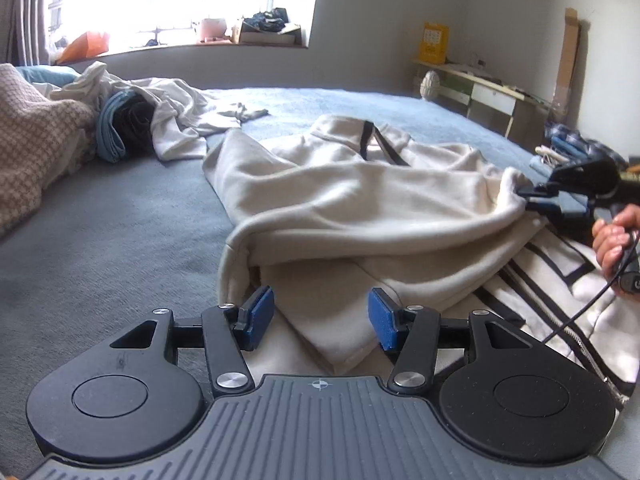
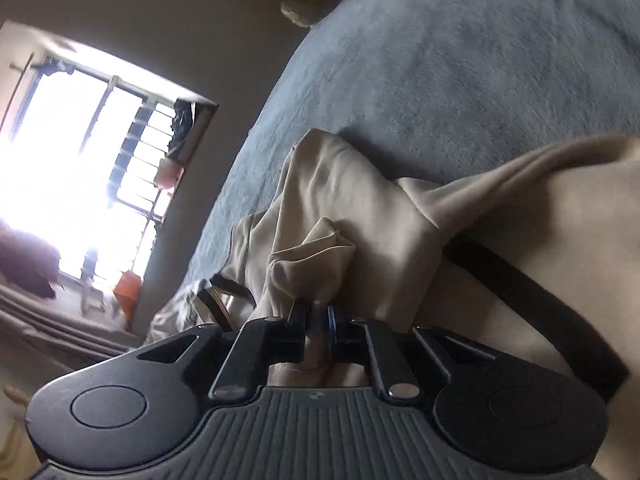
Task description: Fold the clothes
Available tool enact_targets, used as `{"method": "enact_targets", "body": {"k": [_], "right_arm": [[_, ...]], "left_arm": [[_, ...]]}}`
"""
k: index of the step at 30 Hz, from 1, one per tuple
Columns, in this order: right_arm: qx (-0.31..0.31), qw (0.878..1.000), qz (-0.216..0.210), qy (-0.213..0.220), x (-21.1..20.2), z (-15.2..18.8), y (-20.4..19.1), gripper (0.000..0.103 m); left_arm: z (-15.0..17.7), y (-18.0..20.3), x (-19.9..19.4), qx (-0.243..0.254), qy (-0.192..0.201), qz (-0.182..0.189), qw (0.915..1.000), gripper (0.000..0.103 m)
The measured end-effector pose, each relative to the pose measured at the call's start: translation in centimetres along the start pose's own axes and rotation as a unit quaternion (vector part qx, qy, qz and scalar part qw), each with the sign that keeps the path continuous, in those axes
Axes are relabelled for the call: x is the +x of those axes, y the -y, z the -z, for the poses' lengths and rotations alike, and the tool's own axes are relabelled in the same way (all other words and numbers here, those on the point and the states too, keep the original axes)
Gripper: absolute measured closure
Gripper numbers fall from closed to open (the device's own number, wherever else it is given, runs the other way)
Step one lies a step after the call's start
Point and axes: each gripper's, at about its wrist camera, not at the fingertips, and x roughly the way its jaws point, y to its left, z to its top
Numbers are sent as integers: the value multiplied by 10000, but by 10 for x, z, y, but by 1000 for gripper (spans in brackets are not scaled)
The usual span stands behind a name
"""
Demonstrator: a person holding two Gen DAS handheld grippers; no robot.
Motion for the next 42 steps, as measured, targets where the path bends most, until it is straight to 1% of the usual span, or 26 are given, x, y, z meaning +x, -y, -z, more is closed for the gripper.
{"method": "enact_targets", "body": {"k": [1,2,4,6,8,10,13,15,16,17,19,20,21,22,26,28,30,32,34,36,37,38,39,40,41,42], "right_arm": [[5,10000,-20,45,-1,-1,0,78],[-5,10000,-17,49,-1,-2,-1,65],[-61,10000,45,-48,3,-5,-5,55],[-116,9998,108,-145,7,-8,-9,52],[-172,9994,171,-242,11,-12,-13,46],[-227,9989,234,-338,15,-15,-17,45],[-267,9973,423,-538,24,-19,-21,46],[-269,9965,496,-624,28,-20,-21,50],[-301,9961,512,-649,29,-21,-24,59],[-370,9956,529,-672,30,-22,-29,73],[-511,9948,528,-710,32,-26,-41,82],[-586,9946,465,-718,32,-29,-50,89],[-682,9946,349,-703,32,-32,-59,90],[-773,9945,241,-668,30,-36,-65,90],[-990,9934,159,-559,24,-50,-60,90],[-1099,9926,118,-504,20,-57,-58,90],[-1207,9916,77,-449,17,-64,-55,86],[-784,9934,463,-701,24,-64,-29,83],[-276,9967,369,-669,21,-60,-10,82],[233,9973,274,-635,18,-55,8,71],[354,9971,262,-627,18,-53,13,59],[313,9971,293,-630,20,-53,10,57],[214,9968,394,-662,23,-52,6,57],[8,9958,578,-717,27,-52,-1,60],[-245,9939,758,-758,30,-52,-9,72],[-506,9929,795,-730,30,-51,-19,82]], "left_arm": [[-3,-3,0,12,66,-49,10000,51],[-6,-6,1,35,113,-101,9999,50],[-11,-13,6,78,146,-201,9997,49],[-14,-20,14,105,78,-248,9996,49],[-17,-27,22,115,14,-219,9997,50],[-17,-30,30,175,-118,-234,9995,50],[-14,-32,36,323,-194,-200,9991,51],[-12,-29,37,508,-203,-183,9983,54],[-12,-28,38,586,-220,-179,9979,57],[-11,-26,39,657,-239,-167,9974,59],[-11,-24,41,789,-257,-155,9964,64],[-11,-22,41,847,-250,-173,9959,66],[-12,-21,42,879,-245,-176,9957,67],[-12,-21,41,883,-225,-169,9957,72],[-12,-19,34,964,-158,-46,9952,83],[-9,-13,33,1163,-148,-44,9931,83],[-5,-8,34,1374,-164,-60,9904,83],[-3,-4,35,1559,-175,-91,9876,83],[-3,-2,37,1700,-171,-141,9852,83],[-3,0,38,1841,-168,-192,9826,83],[-4,0,39,1882,-162,-209,9818,82],[-4,1,40,1910,-156,-240,9812,82],[-4,1,41,1928,-150,-274,9807,82],[-4,1,41,1935,-131,-302,9805,83],[-4,0,40,1923,-87,-340,9807,86],[-4,0,38,1905,-37,-382,9809,88]]}}
